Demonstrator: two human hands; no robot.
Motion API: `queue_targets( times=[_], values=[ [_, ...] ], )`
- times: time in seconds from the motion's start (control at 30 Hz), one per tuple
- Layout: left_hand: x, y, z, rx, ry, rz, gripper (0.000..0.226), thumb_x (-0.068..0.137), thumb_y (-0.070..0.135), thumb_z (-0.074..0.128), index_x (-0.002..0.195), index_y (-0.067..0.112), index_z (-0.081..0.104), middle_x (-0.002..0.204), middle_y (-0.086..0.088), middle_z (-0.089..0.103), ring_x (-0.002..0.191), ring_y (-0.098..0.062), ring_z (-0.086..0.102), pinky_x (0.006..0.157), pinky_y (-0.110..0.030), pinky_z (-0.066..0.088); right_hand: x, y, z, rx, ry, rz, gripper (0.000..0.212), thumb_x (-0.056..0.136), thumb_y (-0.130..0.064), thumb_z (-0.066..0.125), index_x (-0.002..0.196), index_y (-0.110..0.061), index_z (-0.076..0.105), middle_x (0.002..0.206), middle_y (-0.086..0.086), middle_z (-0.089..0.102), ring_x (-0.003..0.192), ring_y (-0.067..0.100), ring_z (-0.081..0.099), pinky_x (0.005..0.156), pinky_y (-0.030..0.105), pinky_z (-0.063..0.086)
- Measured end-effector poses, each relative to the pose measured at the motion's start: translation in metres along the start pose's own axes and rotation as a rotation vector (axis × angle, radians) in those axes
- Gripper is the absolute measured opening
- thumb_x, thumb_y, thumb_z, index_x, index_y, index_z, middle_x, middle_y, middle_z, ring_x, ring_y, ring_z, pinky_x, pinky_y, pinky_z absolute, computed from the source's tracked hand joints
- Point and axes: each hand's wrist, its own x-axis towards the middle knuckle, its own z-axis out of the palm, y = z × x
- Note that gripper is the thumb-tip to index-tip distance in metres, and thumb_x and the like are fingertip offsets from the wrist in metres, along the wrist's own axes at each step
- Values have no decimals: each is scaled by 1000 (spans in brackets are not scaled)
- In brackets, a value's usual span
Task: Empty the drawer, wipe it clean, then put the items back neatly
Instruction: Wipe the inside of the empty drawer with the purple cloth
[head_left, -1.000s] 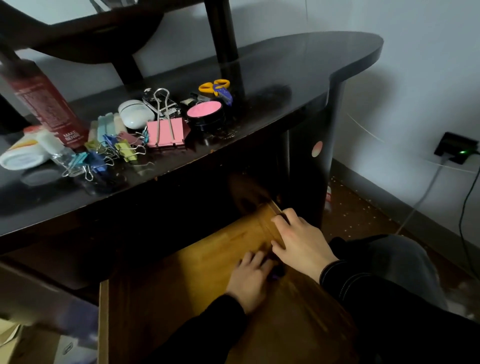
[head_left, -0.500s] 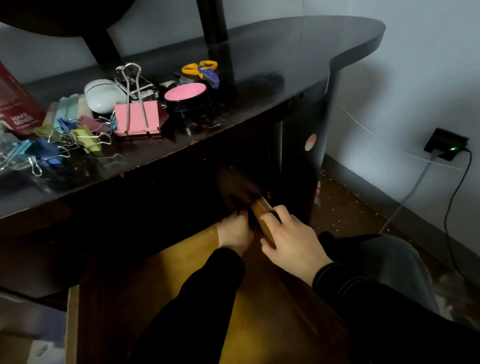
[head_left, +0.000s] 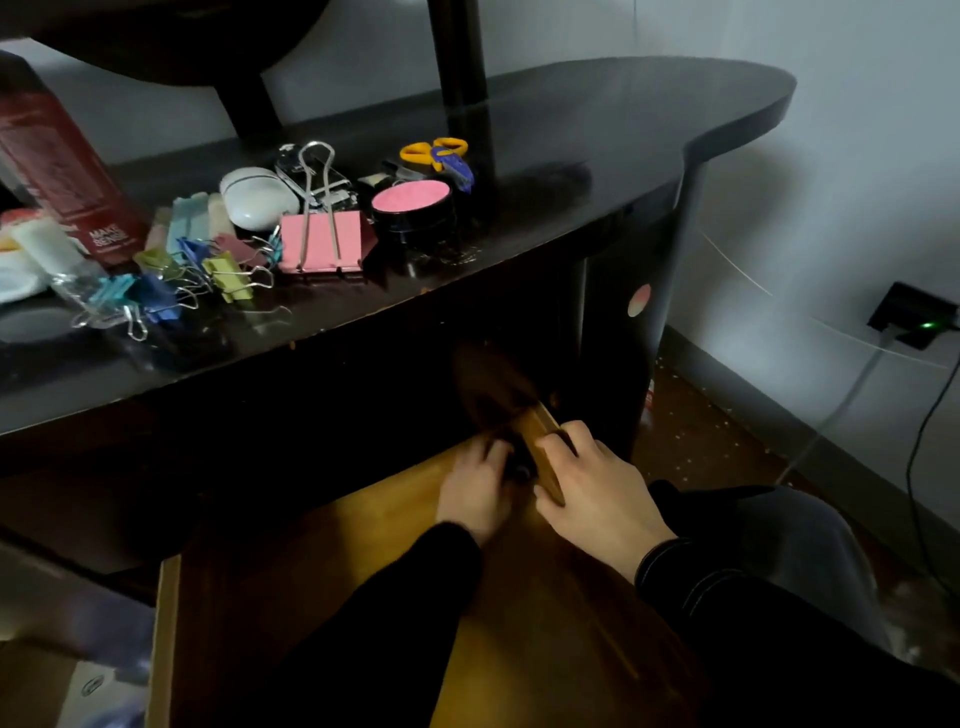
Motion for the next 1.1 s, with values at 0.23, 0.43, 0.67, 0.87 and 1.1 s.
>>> queue_targets(
  times=[0.23,0.43,0.67,0.87,1.1],
  values=[
    [24,5,0,-32,52,-92,44,85,15,60,129,21,58,122,-6,62,108,-30,59,87,-35,47,0,1,1,13,16,-4,45,96,-43,55,134,-21,45,133,1,38,100,20,58,71,30,57],
    [-77,25,7,-53,-112,209,45,84,24,59,129,22,58,126,-3,50,109,-28,45,88,-40,46,-3,-2,-5,26,-10,-6,41,96,-44,54,129,-20,47,132,4,39,101,25,59,73,38,57],
    [-74,-14,-2,-45,-17,173,40,90,28,59,130,28,59,128,-1,53,112,-29,50,91,-38,47,0,2,-1,17,15,-17,38,100,-40,48,131,-18,48,131,4,42,95,23,62,69,36,56],
    [-34,-31,-2,-69,100,-111,37,87,24,63,124,22,61,120,-4,55,110,-33,51,86,-44,51,3,3,3,-1,23,-24,38,99,-41,48,131,-20,48,130,2,42,86,19,60,63,30,53],
    [-122,22,-4,-7,-150,175,43,87,34,59,128,21,56,129,-6,48,113,-32,51,85,-41,52,-1,-4,-5,-24,1,-19,40,100,-40,49,133,-18,48,131,5,42,92,22,62,69,37,57]
  ],
)
